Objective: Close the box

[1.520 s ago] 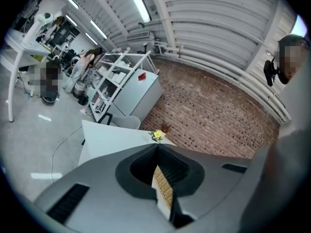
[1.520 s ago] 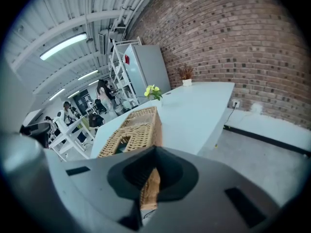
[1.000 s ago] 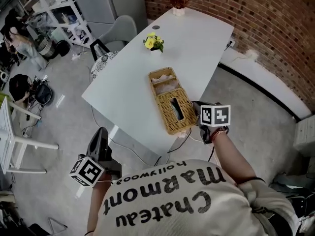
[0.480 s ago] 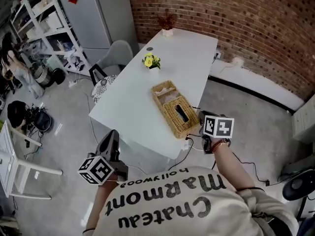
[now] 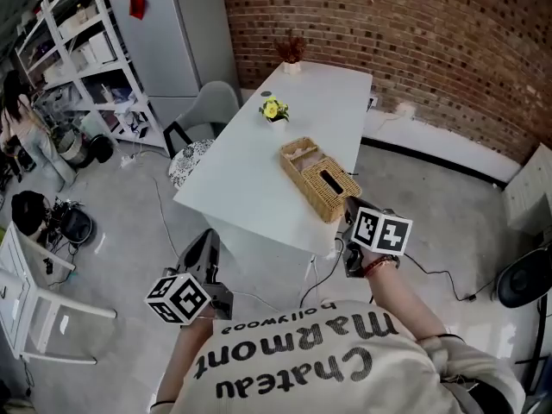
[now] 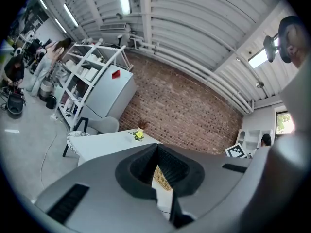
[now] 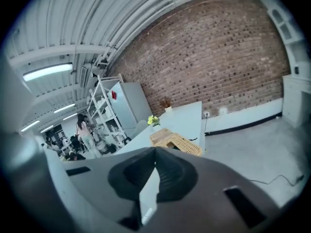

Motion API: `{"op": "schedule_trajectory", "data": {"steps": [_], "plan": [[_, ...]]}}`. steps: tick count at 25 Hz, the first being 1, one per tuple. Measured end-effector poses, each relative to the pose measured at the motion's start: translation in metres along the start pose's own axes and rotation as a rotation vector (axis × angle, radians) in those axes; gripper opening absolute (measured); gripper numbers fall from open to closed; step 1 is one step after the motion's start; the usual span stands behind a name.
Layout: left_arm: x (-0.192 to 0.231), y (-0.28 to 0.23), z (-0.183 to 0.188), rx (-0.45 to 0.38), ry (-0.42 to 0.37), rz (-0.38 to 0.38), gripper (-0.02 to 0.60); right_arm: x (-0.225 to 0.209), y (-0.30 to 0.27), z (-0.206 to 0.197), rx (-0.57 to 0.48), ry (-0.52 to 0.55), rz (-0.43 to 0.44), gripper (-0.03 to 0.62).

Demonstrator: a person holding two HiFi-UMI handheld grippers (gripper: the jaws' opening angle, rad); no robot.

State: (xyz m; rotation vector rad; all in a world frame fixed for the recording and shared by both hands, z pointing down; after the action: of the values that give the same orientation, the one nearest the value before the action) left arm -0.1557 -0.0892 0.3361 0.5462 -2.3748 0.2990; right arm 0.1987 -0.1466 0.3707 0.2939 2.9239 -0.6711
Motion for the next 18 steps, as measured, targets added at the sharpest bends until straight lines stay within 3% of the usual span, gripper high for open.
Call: {"op": "schedule_trajectory", "data": {"steps": [5,9,18], "plan": [[-0.002,0.032,-0.003,0.046,-0.043,-0.042,0.002,0.032,0.047,-0.013,-0.075,-0.013,-0.031,0.003],[0.008,0.050,-0.010,0.075,-0.103,-0.031,0.002,0.052,0.063,-0.036,-0.076,0.023,-0.026,0.003],[0.024,0.072,-0.025,0.129,-0.060,-0.028,0.002,0.067,0.082,-0.062,-0.083,-0.026,-0.031,0.003]]}}
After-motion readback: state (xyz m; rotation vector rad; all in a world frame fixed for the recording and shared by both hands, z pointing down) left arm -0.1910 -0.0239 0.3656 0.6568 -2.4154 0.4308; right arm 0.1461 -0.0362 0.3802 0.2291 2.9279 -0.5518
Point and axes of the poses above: the fingertips, and each gripper's own axes: y backward along the fingers, x to its left, z out of its top, the point moved 5 cm from there along y, backward along the fingers, and after that the axes turned 13 degrees about y, right-handed, at the moved point
